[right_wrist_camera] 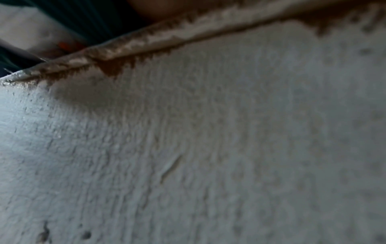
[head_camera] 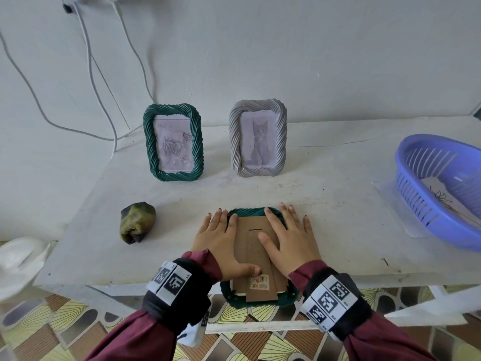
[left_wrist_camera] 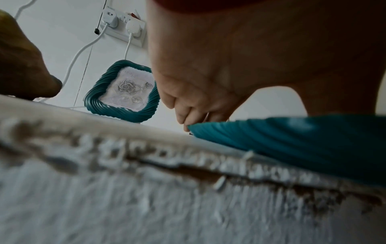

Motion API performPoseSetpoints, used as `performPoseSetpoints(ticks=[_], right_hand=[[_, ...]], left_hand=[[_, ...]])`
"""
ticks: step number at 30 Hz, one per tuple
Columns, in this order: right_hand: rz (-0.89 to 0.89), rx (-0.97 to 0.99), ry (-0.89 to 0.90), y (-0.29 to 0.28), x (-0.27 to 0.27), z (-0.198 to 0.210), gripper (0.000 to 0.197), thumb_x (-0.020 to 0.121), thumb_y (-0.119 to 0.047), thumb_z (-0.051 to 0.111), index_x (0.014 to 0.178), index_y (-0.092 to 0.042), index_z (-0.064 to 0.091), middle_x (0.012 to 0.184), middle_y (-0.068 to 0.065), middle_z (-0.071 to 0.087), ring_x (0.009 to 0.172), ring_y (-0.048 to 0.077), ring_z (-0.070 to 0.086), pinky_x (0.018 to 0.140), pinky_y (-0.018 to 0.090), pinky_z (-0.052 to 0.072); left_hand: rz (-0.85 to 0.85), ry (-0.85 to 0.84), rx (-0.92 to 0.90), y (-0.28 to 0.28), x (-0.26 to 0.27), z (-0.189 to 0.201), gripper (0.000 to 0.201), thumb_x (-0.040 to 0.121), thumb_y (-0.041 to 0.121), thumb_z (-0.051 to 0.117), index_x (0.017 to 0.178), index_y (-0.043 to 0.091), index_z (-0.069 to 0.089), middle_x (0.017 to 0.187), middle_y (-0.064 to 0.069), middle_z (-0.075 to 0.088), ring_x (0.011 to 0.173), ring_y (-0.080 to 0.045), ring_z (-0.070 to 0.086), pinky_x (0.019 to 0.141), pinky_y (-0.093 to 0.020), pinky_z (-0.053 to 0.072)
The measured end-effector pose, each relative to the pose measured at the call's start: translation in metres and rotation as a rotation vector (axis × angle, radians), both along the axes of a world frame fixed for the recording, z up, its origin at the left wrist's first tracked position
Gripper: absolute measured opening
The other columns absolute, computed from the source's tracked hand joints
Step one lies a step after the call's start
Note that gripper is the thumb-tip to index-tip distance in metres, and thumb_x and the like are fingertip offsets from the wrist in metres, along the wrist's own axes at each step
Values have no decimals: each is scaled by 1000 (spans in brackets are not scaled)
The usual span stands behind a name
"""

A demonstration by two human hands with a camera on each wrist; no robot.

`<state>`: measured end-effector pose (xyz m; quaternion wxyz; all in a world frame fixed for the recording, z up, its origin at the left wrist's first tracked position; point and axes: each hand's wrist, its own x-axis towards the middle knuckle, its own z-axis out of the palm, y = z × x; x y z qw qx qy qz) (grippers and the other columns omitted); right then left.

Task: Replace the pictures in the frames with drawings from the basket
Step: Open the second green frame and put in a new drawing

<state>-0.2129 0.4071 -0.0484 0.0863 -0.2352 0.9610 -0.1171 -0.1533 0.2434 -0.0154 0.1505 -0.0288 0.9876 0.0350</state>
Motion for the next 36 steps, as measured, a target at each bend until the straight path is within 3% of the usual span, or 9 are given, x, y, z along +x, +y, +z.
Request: performPoseSetpoints(ticks=[3,7,10,13,16,19,23,30,36], right_hand=[[-5,-11,-1,0,1,2,59,93,-57,19,145,-37,0,156,0,-7,143,17,-13,116,41,-7],[7,-40,-14,2,0,2,59,94,-54,22,145,-35,0,156,3,-8,142,20,-14,116,40,-7],[34,-140,-34,8,4,4,57,96,-44,29,146,-32,5,156,3,-8,143,20,-13,115,38,-8],[68,-389,-41,23,19,5,49,95,-38,40,142,-31,25,155,-8,7,142,9,-3,115,31,-4],[91,-584,-94,45,42,2,47,84,-54,40,128,-42,38,144,-23,22,138,-3,11,116,30,11],[106,-661,-87,66,60,-8,41,77,-58,49,115,-43,50,137,-29,36,133,-9,24,112,31,21],[85,-711,-76,76,71,-17,49,66,-68,59,101,-35,62,130,-31,44,127,-12,33,110,24,17],[62,-719,-121,75,73,-19,36,56,-47,77,88,-40,63,131,-32,42,127,-16,29,107,14,9],[93,-654,-117,75,71,-18,27,62,-33,80,83,-38,64,132,-32,36,125,-22,23,104,9,3]], left_hand=[[7,-14,3,1,0,3,123,63,84,44,145,11,-12,155,-11,-11,142,-21,-16,113,-36,-15],[10,1,55,0,4,0,127,57,88,40,146,14,-12,154,-11,-15,141,-20,-19,112,-38,-16],[-2,111,139,-1,13,-9,133,42,97,17,145,18,-11,153,-6,-18,139,-15,-22,110,-34,-19],[8,256,290,-3,28,-20,124,46,96,-1,146,23,-4,147,7,-16,135,-7,-21,110,-27,-18],[61,359,438,-1,48,-29,117,51,96,10,145,26,13,145,13,-1,137,-3,-8,112,-23,-10],[91,418,547,1,70,-40,106,51,95,31,137,32,33,144,17,17,138,-3,10,114,-27,6],[81,497,632,1,85,-54,86,51,87,52,123,40,44,142,16,30,135,-5,24,112,-30,14],[119,504,702,1,85,-54,80,47,86,55,116,45,50,140,18,31,135,-3,24,111,-26,12],[124,486,706,0,85,-54,76,48,86,55,113,46,51,139,20,31,136,-4,24,113,-27,11]])
